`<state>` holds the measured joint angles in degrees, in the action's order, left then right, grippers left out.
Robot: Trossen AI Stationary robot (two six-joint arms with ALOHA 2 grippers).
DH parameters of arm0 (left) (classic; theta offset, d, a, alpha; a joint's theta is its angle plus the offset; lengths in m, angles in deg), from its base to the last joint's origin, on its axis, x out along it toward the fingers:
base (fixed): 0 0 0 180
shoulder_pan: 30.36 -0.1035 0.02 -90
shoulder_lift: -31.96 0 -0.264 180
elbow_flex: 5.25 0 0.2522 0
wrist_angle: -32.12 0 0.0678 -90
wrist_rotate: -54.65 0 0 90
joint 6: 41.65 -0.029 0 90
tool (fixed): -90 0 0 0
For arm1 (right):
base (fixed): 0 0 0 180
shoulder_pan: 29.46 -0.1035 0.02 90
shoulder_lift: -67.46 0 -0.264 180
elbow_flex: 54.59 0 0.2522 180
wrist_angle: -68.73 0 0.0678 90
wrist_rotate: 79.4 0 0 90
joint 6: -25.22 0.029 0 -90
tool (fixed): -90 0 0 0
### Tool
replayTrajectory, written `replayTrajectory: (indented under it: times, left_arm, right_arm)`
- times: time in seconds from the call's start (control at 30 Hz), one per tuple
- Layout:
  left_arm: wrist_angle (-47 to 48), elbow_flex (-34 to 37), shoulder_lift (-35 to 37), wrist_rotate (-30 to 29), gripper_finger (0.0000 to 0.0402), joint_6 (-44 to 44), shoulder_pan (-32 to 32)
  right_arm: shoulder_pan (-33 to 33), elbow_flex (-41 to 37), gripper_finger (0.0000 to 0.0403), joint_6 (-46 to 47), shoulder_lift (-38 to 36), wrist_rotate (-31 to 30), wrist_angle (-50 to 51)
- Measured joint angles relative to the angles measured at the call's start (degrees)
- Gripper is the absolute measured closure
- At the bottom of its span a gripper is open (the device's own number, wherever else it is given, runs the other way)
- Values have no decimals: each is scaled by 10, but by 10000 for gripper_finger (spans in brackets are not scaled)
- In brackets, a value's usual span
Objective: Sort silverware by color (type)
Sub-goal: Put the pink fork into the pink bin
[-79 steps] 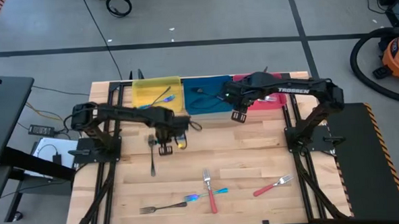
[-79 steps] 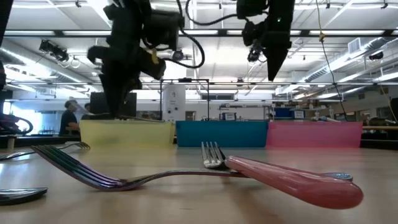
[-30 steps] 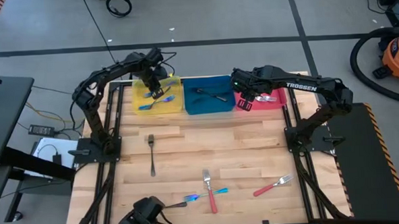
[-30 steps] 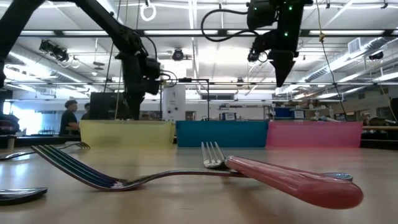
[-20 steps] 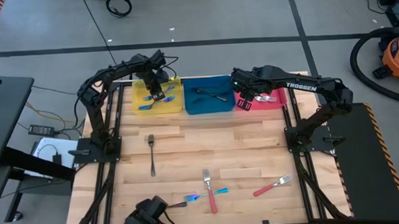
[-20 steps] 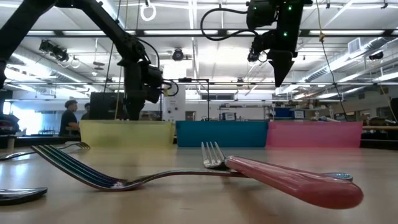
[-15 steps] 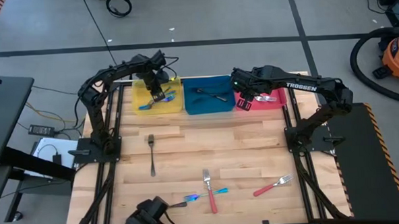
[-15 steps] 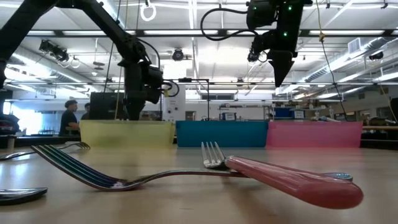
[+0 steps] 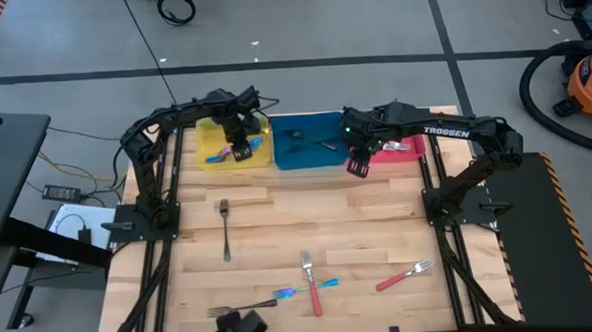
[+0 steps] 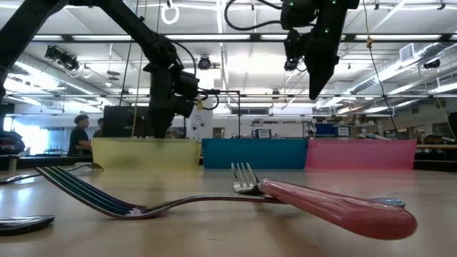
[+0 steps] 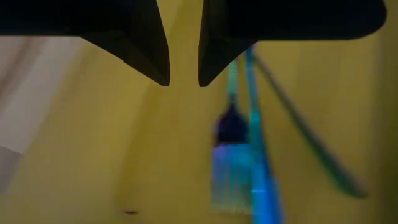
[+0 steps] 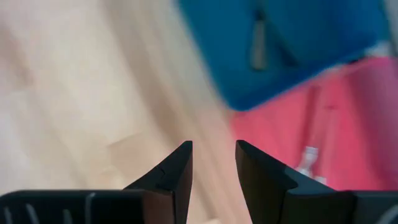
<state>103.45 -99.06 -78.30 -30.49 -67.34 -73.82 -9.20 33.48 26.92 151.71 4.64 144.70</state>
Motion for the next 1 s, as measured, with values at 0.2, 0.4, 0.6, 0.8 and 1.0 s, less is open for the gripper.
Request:
replayTrajectory:
  times: [0.2,0.4,0.6,0.8,1.0]
  left_arm:
    - [46,0,9,-2,317,27,60]
    - [81,0,37,1,317,76,127]
    - [95,0,55,1,317,87,193]
    - [101,0,59,0,317,132,240]
    - [114,0,59,0,317,145,287]
  right_arm:
    - [-75,-24,272,61,0,45,-7]
    - [-170,-47,272,167,0,46,-61]
    - [-248,-69,273,217,0,47,-143]
    - [-289,-70,273,237,0,47,-181]
    - [-312,-70,273,281,0,19,-236]
